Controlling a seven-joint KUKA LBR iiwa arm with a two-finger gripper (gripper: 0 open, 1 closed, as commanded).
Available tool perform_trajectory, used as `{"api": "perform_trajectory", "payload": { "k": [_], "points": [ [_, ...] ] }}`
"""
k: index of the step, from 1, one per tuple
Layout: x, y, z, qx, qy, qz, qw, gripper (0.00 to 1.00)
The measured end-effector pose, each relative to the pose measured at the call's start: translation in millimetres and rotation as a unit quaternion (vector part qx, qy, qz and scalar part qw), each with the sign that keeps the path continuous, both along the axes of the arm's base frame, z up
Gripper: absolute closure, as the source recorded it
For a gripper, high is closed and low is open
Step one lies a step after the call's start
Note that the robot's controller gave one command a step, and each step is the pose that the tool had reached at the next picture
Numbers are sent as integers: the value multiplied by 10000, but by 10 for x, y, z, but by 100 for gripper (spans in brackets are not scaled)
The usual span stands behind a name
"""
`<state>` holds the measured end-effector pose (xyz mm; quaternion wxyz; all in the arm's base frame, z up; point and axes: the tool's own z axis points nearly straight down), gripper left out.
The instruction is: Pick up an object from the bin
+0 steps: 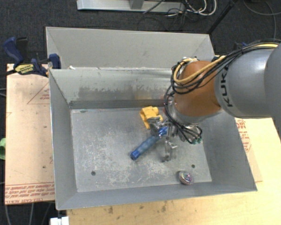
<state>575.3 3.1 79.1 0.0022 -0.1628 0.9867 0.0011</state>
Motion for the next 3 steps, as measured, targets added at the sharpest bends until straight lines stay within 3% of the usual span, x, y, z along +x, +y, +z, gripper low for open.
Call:
{"api": "perform_trajectory", "payload": {
  "k": [1, 2, 3],
  "points": [
    [-1, -12, 7, -8, 2, 2, 10000, 100],
    [18, 10, 1094, -11, -30, 85, 10000, 100],
    [42, 84, 1783, -11, -29, 555, 9985, 100]
  ]
}}
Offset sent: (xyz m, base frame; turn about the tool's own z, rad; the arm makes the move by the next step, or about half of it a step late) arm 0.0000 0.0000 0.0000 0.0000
